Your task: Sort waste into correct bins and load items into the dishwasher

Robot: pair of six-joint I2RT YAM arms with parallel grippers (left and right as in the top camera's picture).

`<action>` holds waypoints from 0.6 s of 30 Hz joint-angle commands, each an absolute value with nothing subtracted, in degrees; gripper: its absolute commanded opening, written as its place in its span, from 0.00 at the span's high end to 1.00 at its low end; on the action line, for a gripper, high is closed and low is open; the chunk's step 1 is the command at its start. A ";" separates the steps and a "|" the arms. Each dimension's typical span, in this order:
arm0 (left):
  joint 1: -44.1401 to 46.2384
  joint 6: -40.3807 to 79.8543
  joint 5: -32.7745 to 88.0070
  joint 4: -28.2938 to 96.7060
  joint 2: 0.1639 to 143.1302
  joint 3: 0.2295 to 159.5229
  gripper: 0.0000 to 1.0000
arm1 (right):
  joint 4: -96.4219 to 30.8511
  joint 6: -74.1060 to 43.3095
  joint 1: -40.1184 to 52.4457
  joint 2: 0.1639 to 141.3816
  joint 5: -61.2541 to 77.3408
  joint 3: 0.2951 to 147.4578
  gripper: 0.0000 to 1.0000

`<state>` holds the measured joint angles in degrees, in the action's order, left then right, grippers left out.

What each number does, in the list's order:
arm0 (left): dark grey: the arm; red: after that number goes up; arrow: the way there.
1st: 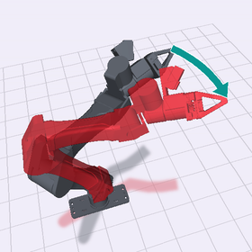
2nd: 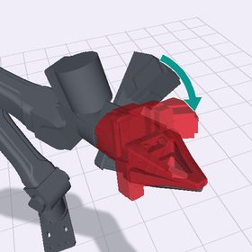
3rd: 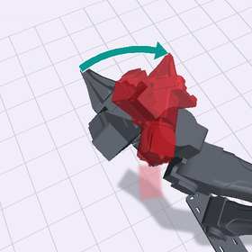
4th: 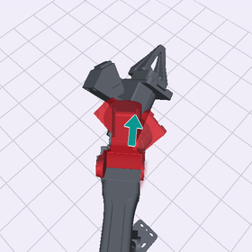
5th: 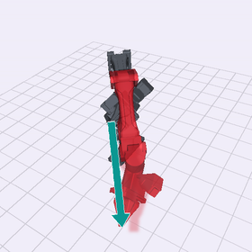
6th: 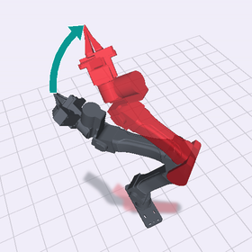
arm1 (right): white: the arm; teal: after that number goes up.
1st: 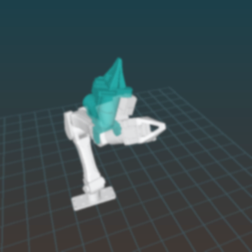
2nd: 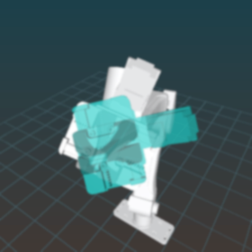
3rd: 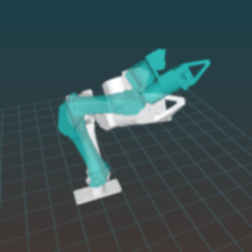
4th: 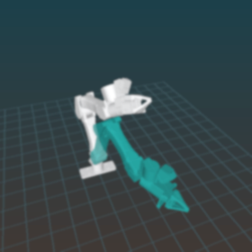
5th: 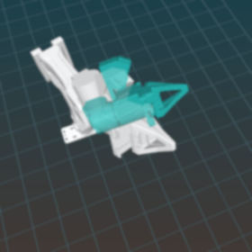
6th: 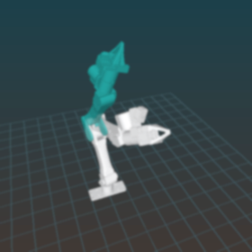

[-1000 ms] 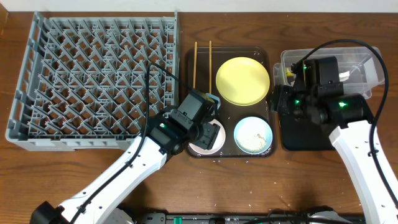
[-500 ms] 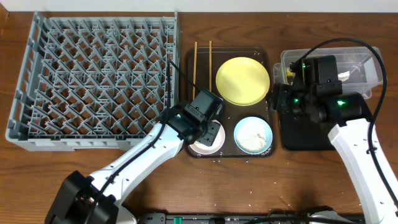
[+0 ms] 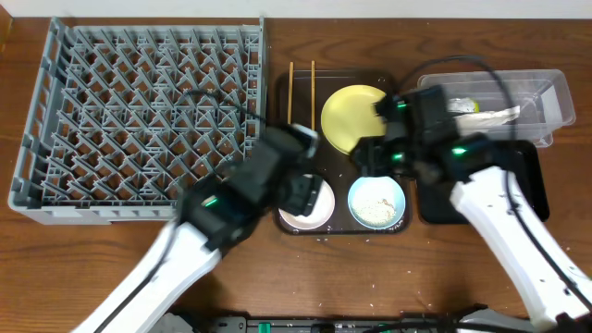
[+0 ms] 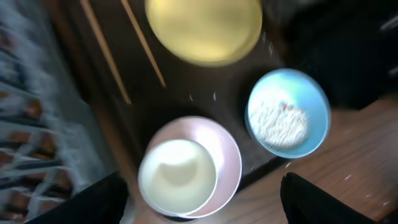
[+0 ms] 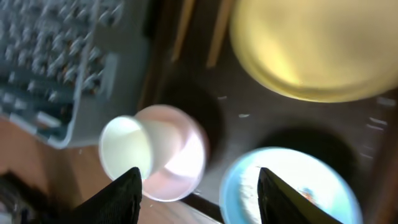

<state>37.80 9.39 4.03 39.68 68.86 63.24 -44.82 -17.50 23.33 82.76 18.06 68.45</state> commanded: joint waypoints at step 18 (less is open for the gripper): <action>14.70 18.39 15.59 44.71 54.15 64.20 0.13 | -38.87 -17.21 37.63 102.08 15.35 68.45 0.89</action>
